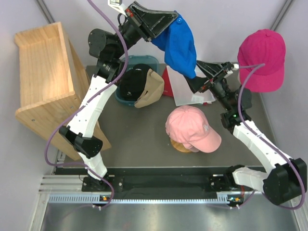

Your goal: Stack the hats

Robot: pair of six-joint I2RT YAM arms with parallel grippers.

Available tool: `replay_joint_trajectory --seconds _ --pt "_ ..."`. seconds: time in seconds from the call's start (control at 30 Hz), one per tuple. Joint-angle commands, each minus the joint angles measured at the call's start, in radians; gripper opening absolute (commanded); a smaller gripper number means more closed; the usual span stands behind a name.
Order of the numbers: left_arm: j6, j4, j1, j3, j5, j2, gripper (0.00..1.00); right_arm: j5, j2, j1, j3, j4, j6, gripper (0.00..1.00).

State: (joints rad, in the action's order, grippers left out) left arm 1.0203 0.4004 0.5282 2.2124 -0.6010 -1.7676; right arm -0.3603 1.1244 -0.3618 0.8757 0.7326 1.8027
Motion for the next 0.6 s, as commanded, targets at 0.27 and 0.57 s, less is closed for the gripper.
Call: replay_joint_trajectory --seconds 0.27,0.57 --pt "0.09 0.106 0.01 -0.037 -0.075 0.082 0.0 0.041 0.117 -0.02 0.043 0.329 0.096 0.91" --pt "0.011 0.02 -0.003 -0.121 -0.095 0.151 0.0 0.041 0.158 -0.012 0.08 0.43 0.141 0.73"
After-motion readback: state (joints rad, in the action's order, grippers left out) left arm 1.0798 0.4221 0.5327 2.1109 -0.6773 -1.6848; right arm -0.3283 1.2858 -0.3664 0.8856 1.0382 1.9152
